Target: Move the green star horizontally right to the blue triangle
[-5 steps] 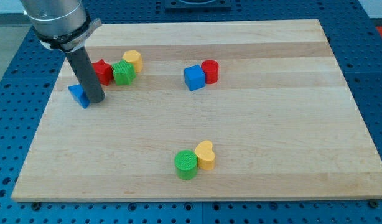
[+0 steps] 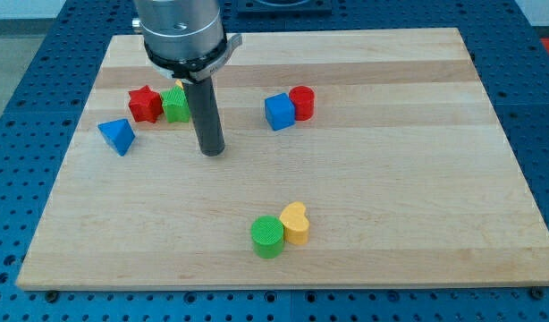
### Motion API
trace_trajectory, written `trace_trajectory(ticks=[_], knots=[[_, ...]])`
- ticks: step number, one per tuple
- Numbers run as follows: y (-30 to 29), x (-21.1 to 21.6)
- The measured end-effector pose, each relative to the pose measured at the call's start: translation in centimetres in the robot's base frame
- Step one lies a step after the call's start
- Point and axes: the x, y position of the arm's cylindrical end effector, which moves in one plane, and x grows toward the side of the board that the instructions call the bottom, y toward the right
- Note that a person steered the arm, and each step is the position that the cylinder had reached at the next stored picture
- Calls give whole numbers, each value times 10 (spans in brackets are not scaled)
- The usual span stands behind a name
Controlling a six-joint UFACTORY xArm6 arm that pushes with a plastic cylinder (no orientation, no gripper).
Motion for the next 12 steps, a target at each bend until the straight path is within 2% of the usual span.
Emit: trace_trajectory(ticks=[1,2,3,4,5,6,7,12], knots=[[5,-23],[36,-53],[54,-95],[38,-155],[-9,-189],[-41,-194],[-46,-186],[-81,-68]])
